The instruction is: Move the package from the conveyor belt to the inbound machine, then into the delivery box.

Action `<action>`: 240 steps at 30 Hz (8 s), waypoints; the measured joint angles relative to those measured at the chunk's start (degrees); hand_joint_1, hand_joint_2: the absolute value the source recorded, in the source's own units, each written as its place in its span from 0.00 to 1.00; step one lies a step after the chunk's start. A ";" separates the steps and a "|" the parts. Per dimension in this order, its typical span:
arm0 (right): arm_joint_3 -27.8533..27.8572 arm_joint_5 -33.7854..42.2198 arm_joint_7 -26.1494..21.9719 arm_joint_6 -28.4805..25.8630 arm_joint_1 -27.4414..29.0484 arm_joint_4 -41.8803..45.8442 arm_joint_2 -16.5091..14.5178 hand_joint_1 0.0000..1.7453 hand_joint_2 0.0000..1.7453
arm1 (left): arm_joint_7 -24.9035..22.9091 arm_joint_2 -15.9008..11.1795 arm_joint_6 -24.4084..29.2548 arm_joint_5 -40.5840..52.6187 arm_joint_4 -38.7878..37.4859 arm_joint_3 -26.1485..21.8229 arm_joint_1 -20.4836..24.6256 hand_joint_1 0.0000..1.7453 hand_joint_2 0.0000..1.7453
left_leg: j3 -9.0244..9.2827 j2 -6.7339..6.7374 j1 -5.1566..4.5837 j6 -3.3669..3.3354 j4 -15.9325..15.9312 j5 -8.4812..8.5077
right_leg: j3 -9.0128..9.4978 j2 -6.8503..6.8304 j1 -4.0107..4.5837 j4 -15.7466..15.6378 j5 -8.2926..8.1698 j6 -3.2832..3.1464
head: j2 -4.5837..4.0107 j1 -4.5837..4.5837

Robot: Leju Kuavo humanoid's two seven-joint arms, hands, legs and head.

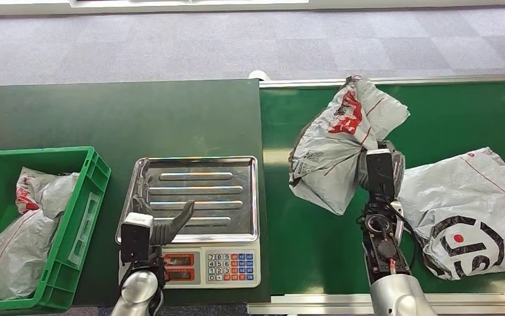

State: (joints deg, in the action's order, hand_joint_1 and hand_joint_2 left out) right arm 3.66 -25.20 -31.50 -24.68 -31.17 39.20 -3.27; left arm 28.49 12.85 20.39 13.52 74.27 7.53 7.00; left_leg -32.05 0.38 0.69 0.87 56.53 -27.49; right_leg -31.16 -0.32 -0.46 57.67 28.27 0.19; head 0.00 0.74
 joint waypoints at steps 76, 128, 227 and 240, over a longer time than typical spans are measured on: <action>-28.20 -15.87 -0.24 -1.06 10.79 26.04 -5.31 1.00 1.00 | 2.59 0.30 -0.18 -0.24 2.73 -0.30 -0.44 0.00 1.00 | -0.01 0.00 0.00 0.00 -0.02 0.00 | 0.02 0.00 0.01 0.00 0.00 0.00 | 0.00 0.00; -22.82 3.84 7.61 37.28 -1.91 -8.91 -9.57 0.52 1.00 | 0.78 0.28 -0.13 -0.17 2.71 0.49 -0.90 0.00 1.00 | 0.04 0.01 0.00 0.00 -0.01 0.01 | 0.05 0.00 0.00 0.00 0.00 0.00 | 0.00 0.01; -16.12 16.62 0.76 20.33 1.56 2.78 -8.86 0.00 1.00 | -11.96 -1.57 -11.59 29.56 -10.20 10.58 4.09 0.27 1.00 | 0.33 -0.02 -0.03 -0.03 -0.01 0.03 | 0.36 -0.02 -0.04 -0.01 -0.02 0.03 | 0.00 0.00; -16.09 16.49 0.99 20.40 1.81 3.07 -8.85 0.00 1.00 | -12.16 -1.57 -11.84 30.62 -11.67 10.87 5.08 0.98 1.00 | 0.35 -0.03 -0.10 -0.20 -0.01 0.20 | 0.39 -0.03 -0.10 -0.01 -0.22 0.18 | 0.00 0.00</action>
State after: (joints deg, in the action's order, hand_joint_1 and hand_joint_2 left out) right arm -12.44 -8.72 -30.52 -4.28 -29.36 42.28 -12.11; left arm 16.33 11.28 8.56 44.15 62.60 18.40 12.08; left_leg -31.71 0.35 0.59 0.68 56.52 -27.29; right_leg -30.77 -0.34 -0.57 57.66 28.06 0.37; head 0.00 0.74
